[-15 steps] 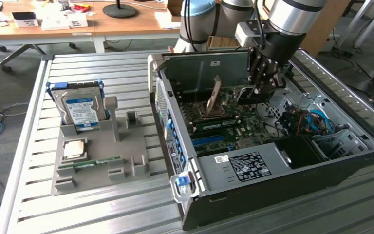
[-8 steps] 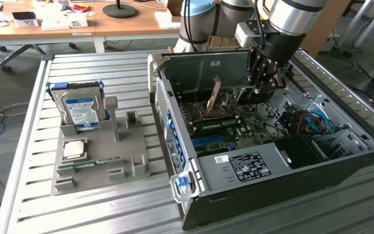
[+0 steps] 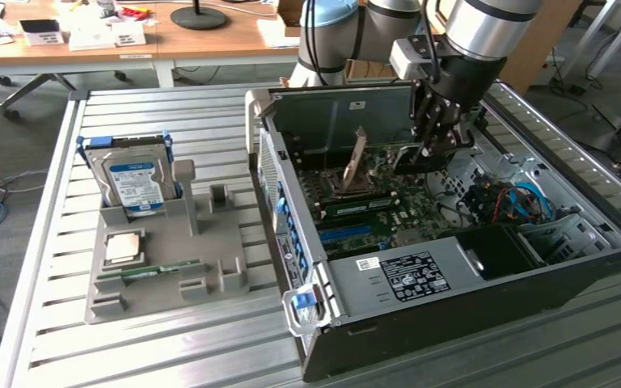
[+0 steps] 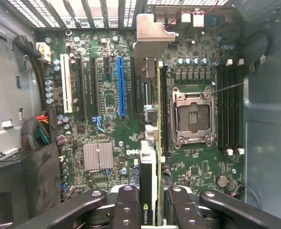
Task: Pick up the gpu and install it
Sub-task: 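Insert the gpu into the slot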
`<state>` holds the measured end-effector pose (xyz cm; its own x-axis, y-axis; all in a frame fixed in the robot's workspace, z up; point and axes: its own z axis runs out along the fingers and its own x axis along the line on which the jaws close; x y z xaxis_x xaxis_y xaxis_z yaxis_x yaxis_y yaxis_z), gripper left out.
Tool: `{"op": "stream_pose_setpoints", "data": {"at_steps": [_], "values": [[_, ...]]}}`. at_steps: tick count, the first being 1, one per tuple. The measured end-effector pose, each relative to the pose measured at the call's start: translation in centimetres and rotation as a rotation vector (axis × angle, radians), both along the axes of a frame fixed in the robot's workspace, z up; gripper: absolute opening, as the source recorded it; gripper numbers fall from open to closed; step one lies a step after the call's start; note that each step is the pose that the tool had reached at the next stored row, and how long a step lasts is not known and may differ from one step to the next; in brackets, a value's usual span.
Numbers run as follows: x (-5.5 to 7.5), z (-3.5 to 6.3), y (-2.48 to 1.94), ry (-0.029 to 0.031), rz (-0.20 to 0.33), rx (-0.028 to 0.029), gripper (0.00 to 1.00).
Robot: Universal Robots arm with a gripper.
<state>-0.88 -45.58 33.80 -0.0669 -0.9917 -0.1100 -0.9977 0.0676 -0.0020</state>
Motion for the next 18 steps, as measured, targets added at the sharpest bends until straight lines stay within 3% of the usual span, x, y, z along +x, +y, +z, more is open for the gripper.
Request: {"op": "stream_pose_setpoints", "data": {"at_steps": [7,13,18], "values": [[-0.39,-0.01,0.00,0.0000,0.000,0.0001,0.27],[-0.40,-0.02,-0.58,0.0000,0.000,0.0001,0.27],[-0.40,-0.33,-0.70,0.0000,0.000,0.0000,0.27]]}}
